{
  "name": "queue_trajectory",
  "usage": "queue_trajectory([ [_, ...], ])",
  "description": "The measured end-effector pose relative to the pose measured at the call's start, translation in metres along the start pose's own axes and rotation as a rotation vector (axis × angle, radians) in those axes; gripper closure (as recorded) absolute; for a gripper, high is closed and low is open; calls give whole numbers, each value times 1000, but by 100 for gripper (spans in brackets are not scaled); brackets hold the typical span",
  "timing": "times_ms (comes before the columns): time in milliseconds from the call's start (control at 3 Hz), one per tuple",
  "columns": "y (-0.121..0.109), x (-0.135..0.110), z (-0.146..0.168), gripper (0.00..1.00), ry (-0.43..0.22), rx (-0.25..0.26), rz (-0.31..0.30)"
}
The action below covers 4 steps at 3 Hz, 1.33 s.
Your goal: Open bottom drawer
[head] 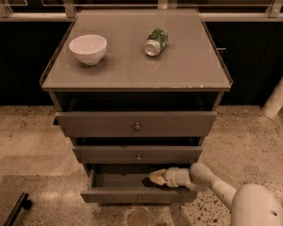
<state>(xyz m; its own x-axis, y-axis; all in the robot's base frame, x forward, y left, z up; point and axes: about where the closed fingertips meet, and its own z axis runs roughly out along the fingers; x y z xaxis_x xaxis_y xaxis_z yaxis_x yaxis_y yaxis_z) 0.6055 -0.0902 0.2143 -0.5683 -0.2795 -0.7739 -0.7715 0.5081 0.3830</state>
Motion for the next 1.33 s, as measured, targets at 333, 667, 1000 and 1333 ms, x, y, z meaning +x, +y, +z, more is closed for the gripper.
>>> queue_trajectory([
  [333, 1, 4, 15, 100, 15, -19, -62],
  [667, 1, 4, 15, 100, 15, -19, -65],
  [1000, 3, 9, 20, 100, 24, 0, -64],
  [1333, 5, 14, 22, 100, 23, 29, -67],
])
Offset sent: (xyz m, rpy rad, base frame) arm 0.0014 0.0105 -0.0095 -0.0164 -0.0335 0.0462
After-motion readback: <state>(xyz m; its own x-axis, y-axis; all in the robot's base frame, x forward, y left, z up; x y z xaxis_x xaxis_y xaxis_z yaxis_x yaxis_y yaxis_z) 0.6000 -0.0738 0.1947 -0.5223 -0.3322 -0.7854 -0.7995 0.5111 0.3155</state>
